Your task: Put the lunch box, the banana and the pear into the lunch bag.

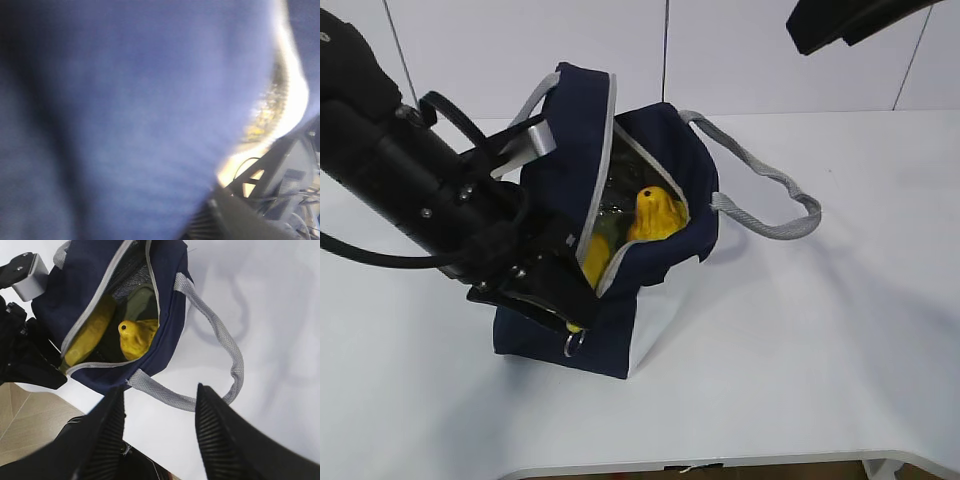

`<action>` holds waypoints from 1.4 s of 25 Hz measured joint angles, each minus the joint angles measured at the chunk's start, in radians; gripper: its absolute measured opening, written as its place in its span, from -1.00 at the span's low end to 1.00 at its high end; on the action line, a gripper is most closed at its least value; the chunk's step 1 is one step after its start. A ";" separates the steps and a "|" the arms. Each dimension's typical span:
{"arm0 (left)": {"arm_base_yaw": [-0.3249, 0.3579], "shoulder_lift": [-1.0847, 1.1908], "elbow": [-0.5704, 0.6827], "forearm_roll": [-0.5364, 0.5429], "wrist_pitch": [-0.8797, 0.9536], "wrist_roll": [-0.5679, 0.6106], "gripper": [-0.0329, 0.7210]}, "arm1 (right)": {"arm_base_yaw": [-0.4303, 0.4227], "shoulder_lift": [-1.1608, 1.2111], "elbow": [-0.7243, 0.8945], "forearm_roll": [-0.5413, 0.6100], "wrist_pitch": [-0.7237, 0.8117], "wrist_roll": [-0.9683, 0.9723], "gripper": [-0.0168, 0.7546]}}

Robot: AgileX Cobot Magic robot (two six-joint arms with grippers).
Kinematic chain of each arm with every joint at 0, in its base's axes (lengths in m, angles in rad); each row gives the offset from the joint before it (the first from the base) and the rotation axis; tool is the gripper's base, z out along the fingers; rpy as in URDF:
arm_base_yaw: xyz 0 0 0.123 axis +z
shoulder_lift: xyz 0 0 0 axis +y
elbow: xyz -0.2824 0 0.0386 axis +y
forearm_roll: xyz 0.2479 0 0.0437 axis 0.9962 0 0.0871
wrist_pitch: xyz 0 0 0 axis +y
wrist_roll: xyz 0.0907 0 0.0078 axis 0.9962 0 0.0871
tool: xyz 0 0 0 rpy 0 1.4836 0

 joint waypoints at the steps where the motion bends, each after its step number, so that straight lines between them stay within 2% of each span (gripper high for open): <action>1: 0.000 0.000 0.000 0.000 0.000 0.000 -0.18 | 0.000 0.000 0.000 0.000 0.000 0.000 0.05; 4: 0.000 0.000 0.000 0.006 -0.008 0.000 -0.18 | 0.000 0.000 0.000 0.000 0.000 0.000 0.05; 6: 0.000 0.000 0.000 0.024 -0.018 -0.012 -0.26 | 0.000 0.000 0.000 0.000 0.000 0.000 0.05; 11: -0.002 0.000 0.000 0.043 -0.024 -0.017 -0.75 | 0.000 0.000 0.000 0.000 0.000 0.000 0.05; 13: -0.002 0.000 0.000 0.043 -0.024 -0.017 -0.82 | 0.000 0.000 0.000 0.000 0.000 0.000 0.05; 24: -0.002 -0.061 0.000 0.058 0.009 -0.020 -0.85 | 0.000 0.000 0.000 -0.006 0.000 0.000 0.05; 35: -0.002 -0.149 0.000 0.058 -0.157 -0.026 -0.86 | 0.000 0.000 0.000 -0.027 0.000 0.000 0.05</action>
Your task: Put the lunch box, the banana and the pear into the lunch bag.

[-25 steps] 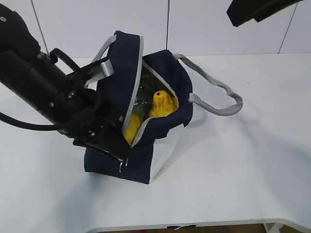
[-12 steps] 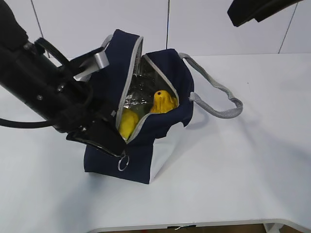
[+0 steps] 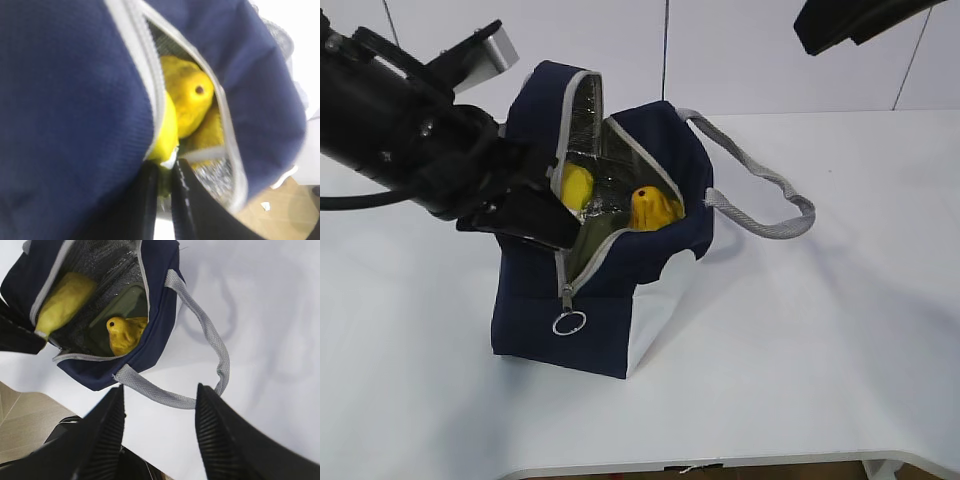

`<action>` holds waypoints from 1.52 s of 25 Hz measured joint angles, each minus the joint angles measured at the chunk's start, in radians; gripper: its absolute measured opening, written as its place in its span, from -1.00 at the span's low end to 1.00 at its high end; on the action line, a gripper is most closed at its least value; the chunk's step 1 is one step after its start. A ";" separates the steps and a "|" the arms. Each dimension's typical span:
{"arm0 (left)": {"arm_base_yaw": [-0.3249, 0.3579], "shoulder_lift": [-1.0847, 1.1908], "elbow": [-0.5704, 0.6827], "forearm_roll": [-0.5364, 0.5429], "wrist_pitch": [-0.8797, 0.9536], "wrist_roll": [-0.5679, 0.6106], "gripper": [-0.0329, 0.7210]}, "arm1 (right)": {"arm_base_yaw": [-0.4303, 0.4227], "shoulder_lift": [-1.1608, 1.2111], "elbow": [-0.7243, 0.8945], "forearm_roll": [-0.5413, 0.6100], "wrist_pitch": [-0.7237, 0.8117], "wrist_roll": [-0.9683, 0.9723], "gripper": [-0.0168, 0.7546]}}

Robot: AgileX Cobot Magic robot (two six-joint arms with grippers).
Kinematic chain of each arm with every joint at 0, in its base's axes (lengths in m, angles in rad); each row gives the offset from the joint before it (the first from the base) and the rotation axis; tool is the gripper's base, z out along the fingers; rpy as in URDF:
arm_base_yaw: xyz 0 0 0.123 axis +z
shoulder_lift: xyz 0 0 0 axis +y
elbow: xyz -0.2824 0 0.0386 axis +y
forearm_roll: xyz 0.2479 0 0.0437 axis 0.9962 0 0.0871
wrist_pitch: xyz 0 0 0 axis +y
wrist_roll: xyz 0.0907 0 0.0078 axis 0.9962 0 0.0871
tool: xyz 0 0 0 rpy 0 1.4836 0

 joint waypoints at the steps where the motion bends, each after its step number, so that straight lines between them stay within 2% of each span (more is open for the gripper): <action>1: 0.000 0.000 0.000 0.000 -0.026 0.008 -0.86 | 0.000 0.000 0.000 0.000 0.000 0.000 0.05; 7: 0.000 0.008 0.002 -0.022 -0.143 0.070 -0.86 | 0.000 0.000 0.000 -0.002 0.000 0.000 0.05; 14: 0.000 0.093 0.002 -0.160 -0.182 0.222 -0.86 | 0.000 0.000 0.000 -0.002 0.000 0.000 0.05; 18: 0.000 0.126 0.002 -0.167 -0.190 0.244 -0.84 | 0.000 0.000 0.000 -0.002 0.000 0.000 0.05; 20: 0.000 0.126 0.002 -0.167 -0.190 0.245 -0.75 | 0.000 0.000 0.000 -0.002 0.000 0.000 0.05; 25: 0.000 0.126 0.002 -0.172 -0.157 0.248 -0.13 | 0.000 0.000 0.000 -0.002 0.000 0.000 0.05; 27: 0.000 0.120 0.002 -0.172 -0.132 0.248 -0.01 | 0.000 0.000 0.000 -0.002 0.000 0.000 0.05; 31: 0.000 0.063 0.002 -0.172 -0.092 0.250 0.05 | 0.000 0.000 0.000 -0.002 0.000 0.000 0.05; 38: 0.018 -0.076 0.002 -0.156 0.064 0.232 -0.03 | 0.000 0.000 0.000 -0.002 0.000 0.000 0.05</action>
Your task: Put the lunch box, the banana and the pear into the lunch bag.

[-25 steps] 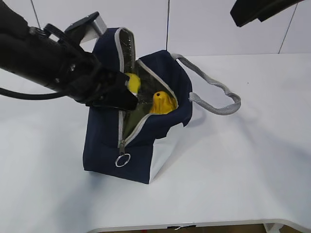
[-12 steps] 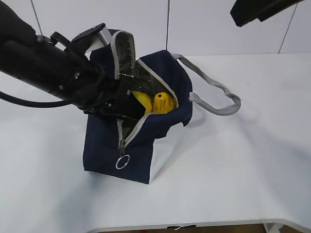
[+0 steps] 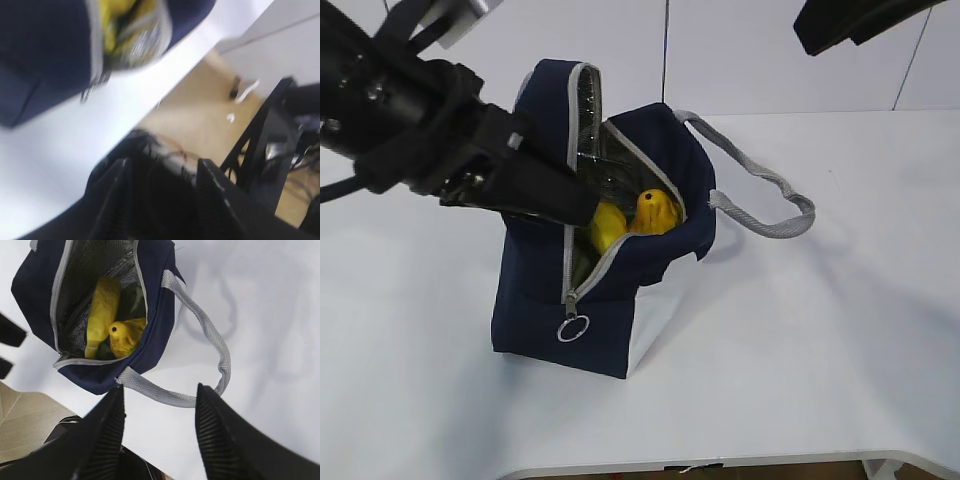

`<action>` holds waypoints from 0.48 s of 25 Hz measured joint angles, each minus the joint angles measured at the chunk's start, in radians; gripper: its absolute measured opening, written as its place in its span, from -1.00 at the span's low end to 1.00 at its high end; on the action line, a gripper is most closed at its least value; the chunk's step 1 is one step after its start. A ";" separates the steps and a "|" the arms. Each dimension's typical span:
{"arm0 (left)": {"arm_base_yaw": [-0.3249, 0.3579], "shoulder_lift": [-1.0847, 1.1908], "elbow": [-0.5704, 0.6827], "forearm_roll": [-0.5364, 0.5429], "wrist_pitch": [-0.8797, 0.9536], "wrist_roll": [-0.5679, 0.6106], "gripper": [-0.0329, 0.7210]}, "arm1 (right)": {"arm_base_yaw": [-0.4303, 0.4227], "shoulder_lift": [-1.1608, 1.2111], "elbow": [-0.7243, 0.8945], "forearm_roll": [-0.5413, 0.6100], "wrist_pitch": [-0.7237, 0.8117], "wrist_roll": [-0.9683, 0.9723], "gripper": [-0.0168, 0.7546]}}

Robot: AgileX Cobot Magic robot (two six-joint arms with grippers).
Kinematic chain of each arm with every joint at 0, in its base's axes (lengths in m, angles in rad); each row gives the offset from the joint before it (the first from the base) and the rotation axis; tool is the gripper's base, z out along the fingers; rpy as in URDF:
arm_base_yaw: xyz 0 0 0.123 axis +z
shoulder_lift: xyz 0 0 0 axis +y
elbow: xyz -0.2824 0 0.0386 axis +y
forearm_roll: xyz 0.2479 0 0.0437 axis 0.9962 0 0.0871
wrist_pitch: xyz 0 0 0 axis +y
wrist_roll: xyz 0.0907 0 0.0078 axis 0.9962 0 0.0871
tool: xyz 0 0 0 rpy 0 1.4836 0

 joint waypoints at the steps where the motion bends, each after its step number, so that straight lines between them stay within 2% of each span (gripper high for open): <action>1: 0.006 -0.012 0.000 0.008 0.032 -0.013 -0.03 | 0.000 0.000 0.000 0.000 0.000 0.000 0.05; 5: 0.053 -0.063 0.000 0.102 0.164 -0.111 -0.04 | 0.000 0.000 0.000 0.002 0.000 0.000 0.05; 9: 0.107 -0.113 0.000 0.257 0.330 -0.218 -0.14 | 0.000 -0.005 0.000 0.026 0.000 0.000 0.05; 12: 0.134 -0.141 0.000 0.336 0.364 -0.253 -0.21 | 0.000 -0.005 0.000 0.031 0.000 0.000 0.05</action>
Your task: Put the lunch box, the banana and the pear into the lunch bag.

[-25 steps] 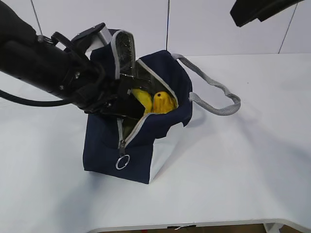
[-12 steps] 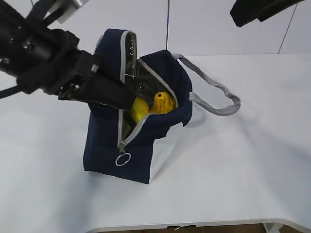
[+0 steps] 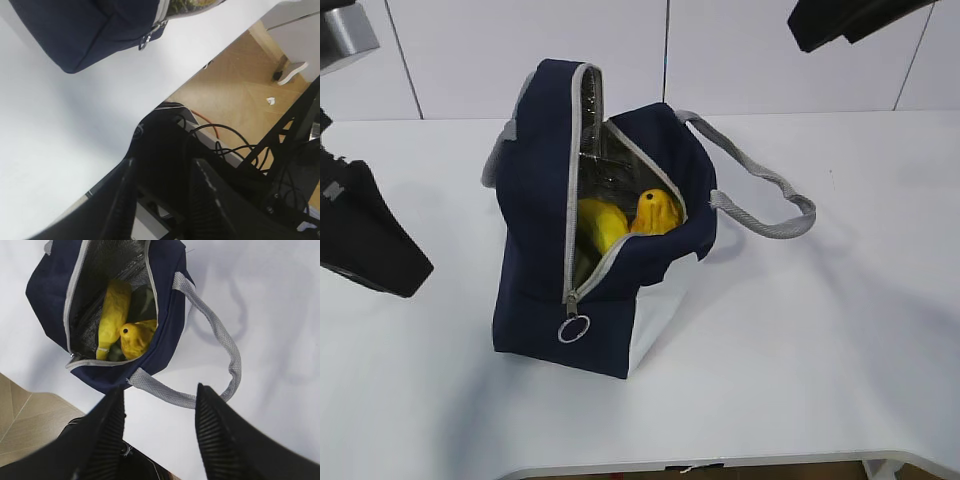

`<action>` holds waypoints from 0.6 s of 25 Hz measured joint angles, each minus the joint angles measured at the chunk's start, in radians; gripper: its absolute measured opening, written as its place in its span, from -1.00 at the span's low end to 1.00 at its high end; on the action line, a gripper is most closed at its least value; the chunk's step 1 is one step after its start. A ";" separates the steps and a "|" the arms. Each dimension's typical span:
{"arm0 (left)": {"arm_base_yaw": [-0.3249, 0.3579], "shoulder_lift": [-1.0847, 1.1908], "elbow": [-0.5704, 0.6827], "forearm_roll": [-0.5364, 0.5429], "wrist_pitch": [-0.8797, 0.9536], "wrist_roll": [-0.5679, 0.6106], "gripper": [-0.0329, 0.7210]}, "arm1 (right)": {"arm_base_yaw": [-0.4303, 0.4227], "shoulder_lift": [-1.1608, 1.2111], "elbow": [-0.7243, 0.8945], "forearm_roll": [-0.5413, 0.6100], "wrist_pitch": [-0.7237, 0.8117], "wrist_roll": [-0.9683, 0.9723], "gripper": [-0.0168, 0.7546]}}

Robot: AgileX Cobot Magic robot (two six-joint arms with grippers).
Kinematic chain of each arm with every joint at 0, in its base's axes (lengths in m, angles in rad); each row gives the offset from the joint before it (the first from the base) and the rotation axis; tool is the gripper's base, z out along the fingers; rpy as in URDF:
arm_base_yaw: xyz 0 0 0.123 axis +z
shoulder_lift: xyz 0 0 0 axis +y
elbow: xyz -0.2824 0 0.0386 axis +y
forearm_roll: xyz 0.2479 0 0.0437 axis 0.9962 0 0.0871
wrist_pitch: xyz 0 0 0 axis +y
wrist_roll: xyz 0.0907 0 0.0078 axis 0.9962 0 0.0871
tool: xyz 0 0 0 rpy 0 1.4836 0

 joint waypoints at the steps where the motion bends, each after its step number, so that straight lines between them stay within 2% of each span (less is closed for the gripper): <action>1: 0.000 -0.006 0.000 0.019 0.003 -0.011 -0.22 | 0.000 0.000 0.000 0.000 0.000 0.000 0.05; 10: 0.000 -0.022 0.000 0.080 0.016 -0.038 -0.24 | 0.000 -0.032 0.004 0.005 0.000 0.033 0.05; 15: 0.000 -0.022 0.000 0.091 0.016 -0.038 -0.26 | 0.000 -0.110 0.045 0.078 0.000 0.110 0.05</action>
